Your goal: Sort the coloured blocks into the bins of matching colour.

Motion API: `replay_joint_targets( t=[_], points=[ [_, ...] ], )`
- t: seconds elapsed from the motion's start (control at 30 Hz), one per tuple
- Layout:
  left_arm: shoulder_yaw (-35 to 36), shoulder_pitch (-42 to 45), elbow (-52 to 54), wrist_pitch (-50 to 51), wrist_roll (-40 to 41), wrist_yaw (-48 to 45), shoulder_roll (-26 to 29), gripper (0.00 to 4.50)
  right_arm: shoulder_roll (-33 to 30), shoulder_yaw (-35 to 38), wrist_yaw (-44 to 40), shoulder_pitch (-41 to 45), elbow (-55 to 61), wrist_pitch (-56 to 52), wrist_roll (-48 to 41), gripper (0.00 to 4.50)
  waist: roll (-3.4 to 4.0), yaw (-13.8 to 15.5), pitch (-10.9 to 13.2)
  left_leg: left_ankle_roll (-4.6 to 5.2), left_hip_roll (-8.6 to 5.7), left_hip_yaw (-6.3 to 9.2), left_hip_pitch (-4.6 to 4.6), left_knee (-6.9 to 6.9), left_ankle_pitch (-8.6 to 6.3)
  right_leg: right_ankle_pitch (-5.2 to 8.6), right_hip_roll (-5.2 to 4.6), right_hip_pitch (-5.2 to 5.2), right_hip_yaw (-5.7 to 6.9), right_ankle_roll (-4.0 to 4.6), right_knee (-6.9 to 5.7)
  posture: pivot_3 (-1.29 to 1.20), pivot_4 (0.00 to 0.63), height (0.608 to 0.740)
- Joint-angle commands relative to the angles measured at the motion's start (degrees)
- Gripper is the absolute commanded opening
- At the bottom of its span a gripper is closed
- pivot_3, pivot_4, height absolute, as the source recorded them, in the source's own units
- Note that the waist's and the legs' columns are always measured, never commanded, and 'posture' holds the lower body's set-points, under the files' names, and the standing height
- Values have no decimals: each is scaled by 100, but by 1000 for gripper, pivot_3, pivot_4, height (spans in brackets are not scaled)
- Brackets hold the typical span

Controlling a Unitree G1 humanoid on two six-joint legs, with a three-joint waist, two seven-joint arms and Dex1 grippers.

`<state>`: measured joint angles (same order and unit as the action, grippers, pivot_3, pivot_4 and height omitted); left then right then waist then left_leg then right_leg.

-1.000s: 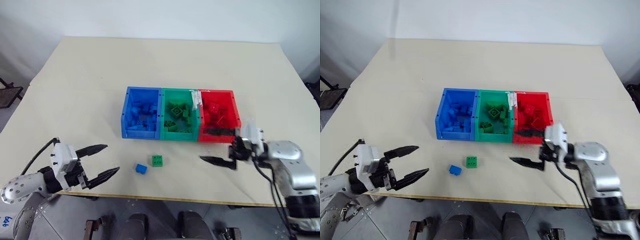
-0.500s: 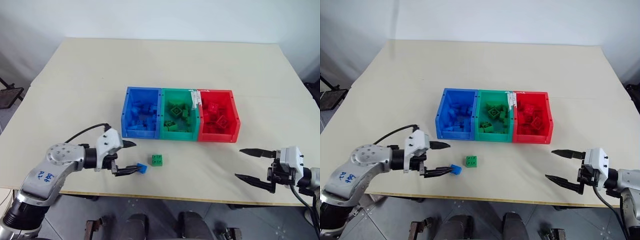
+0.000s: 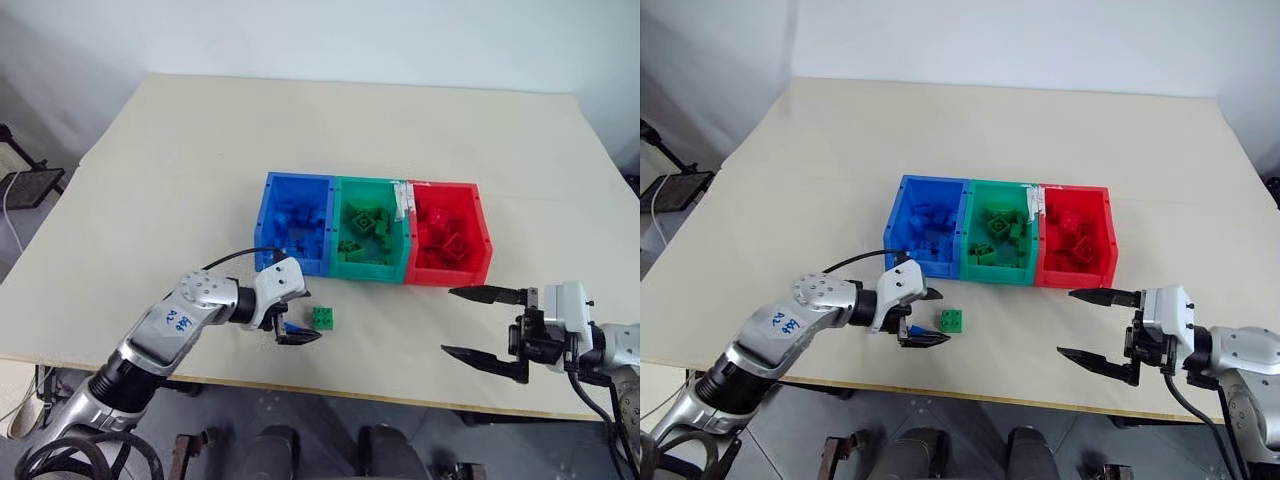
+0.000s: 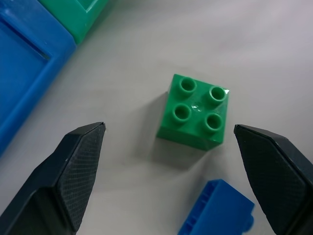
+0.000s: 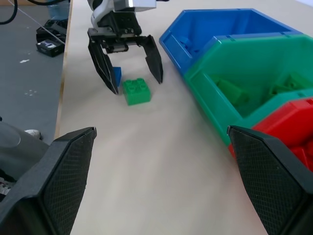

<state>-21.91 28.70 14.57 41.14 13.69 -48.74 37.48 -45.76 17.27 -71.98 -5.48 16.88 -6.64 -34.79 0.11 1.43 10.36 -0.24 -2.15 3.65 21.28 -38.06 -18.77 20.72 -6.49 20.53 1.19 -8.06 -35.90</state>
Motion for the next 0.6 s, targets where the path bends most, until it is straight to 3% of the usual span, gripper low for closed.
replay_joint_targets(
  t=[0.03,0.33,0.6],
  points=[
    [-59,46,-134,-58,-183,9,-79,4098,43,74,97,-43,212,-22,-106,4500,0,14,0,1,-2,1,0,0,1,-1,-2,-2,0,-1,0,0,150,740],
    [-62,98,-84,-236,-126,-330,-216,1454,120,67,268,-113,188,84,22,4500,0,0,0,4,-5,2,0,0,2,-2,-3,-4,7,-5,1,0,150,740],
    [767,377,-283,-1311,323,-548,-677,1449,218,222,467,-323,126,148,78,4500,-3,3,2,4,-5,2,2,-3,3,-2,-2,-2,11,-5,1,0,150,740]
  ],
)
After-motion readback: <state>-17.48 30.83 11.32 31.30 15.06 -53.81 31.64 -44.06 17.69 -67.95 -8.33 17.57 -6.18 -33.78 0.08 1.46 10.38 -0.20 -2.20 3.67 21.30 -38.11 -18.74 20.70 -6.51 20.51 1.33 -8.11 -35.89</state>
